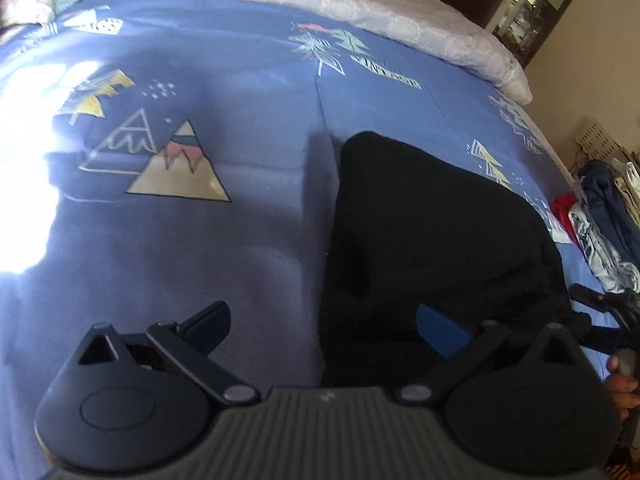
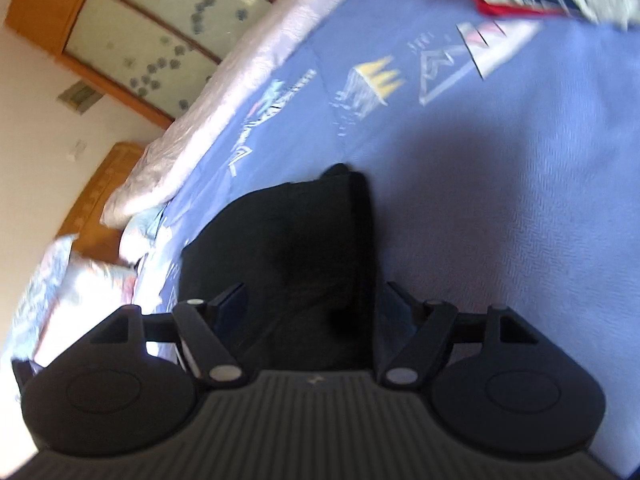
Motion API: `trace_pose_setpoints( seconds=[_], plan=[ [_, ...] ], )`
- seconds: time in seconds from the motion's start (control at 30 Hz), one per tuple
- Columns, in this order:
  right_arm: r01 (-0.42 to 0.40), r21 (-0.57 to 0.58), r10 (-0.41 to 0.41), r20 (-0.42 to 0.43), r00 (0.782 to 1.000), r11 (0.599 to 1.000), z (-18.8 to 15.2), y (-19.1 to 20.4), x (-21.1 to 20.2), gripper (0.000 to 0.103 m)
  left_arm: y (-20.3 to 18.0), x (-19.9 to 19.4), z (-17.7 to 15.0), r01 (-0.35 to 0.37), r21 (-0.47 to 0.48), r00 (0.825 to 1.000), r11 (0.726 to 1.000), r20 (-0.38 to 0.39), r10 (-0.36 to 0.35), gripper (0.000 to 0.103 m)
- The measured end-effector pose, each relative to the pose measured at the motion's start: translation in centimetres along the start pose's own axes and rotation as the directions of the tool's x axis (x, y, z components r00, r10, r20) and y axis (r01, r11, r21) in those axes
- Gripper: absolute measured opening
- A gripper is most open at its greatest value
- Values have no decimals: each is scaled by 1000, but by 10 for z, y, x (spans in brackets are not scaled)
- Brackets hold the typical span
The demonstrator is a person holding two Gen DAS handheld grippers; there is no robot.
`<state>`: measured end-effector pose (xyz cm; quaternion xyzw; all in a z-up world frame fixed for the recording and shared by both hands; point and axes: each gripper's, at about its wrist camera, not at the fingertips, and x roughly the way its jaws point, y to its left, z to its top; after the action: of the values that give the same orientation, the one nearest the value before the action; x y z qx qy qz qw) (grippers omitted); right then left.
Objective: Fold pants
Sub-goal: 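Grasp the folded black pants with the right gripper and lift them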
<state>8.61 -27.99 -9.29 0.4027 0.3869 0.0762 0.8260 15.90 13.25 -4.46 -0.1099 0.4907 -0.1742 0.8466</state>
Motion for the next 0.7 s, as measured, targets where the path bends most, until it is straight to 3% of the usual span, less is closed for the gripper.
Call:
trace_pose_setpoints(
  seconds=[0.07,0.1,0.13,0.17,0.2,0.23,0.27,0.37,0.4,0.47,0.53,0.6,0.7],
  plan=[
    [-21,8,21,5,1000,1000,1,-1,14,77,5,29,2,58,-58,996,997,-68,-62,101],
    [-33,3,33,-11,999,999,2,6,22,76,2,35,1,51,-42,998,998,-37,-53,101],
    [-23,-28,22,-42,999,999,2,16,32,67,-8,38,1,47,10,999,999,-8,-47,97],
    [8,-80,-13,-62,998,997,-1,30,42,62,-17,40,1,52,48,999,997,-4,-52,67],
    [37,-138,-47,-75,996,990,0,44,49,51,-23,40,3,104,53,994,993,-19,-104,36],
    [38,-152,-52,-89,995,988,3,55,54,40,-28,34,8,101,46,995,994,-2,-101,33],
    [12,-158,-26,-86,996,987,7,69,55,38,-30,26,15,95,66,995,993,26,-97,19],
    [-96,-305,77,-73,994,948,26,138,57,35,-16,-21,51,191,45,967,981,161,-195,14],
    [-124,-382,107,-66,992,916,33,169,63,35,-11,-39,66,173,53,959,983,219,-181,14],
    [-190,-464,188,-51,981,865,47,223,77,35,0,-82,98,61,93,922,994,377,-92,14],
    [-271,-497,296,-30,955,824,67,272,101,35,20,-123,129,-24,86,865,996,501,-23,14],
    [-311,-514,360,-4,933,799,83,312,134,35,48,-150,155,-72,42,825,997,564,36,15],
    [-369,-445,403,-20,915,816,99,352,205,36,99,-157,185,-186,-62,797,981,574,188,23]
  ],
)
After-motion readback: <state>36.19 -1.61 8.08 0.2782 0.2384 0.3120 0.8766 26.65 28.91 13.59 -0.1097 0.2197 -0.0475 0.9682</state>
